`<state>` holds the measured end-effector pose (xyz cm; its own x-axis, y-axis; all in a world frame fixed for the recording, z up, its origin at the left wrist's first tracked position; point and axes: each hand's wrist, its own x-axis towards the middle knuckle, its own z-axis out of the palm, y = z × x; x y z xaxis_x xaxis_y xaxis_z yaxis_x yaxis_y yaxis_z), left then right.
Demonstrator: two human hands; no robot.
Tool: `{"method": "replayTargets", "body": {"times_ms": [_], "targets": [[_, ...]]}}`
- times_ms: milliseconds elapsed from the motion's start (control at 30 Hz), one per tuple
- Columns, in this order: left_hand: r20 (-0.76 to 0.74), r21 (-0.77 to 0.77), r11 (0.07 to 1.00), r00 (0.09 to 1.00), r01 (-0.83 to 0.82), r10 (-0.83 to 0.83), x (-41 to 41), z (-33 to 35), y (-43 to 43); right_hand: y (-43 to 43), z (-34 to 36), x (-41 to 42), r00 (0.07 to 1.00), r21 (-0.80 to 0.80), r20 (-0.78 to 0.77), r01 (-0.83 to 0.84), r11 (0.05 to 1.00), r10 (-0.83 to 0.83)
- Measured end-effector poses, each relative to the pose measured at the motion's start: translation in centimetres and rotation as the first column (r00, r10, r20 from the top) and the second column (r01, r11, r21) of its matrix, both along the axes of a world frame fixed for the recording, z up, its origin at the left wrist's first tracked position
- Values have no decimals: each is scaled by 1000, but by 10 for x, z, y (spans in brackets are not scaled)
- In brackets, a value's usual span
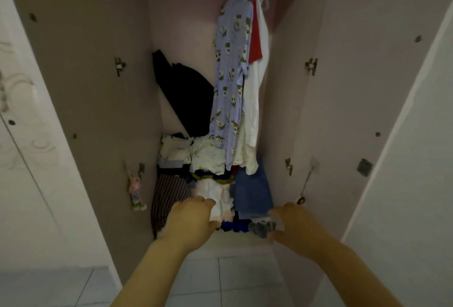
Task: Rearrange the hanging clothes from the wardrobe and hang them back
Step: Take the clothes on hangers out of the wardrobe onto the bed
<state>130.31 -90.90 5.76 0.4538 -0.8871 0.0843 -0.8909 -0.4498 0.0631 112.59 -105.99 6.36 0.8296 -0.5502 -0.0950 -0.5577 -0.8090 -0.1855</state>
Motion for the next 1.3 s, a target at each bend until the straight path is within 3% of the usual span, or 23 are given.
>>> {"method": "replayTargets", "body": {"times_ms": [533,667,1000,1300], "targets": [[-16,-123,992,999,-32,31,232,43,-222,-214,54,254,993,-23,65,-94,995,95],[5,-208,976,998,-66,68,281,60,-282,-272,74,314,961,-41,213,-172,984,177],[56,-568,818,988,-89,146,384,152,-407,-384,178,456,795,-370,438,-266,890,420],[94,-803,592,995,61,25,476,242,-496,-449,314,557,690,-711,532,49,701,491]]}}
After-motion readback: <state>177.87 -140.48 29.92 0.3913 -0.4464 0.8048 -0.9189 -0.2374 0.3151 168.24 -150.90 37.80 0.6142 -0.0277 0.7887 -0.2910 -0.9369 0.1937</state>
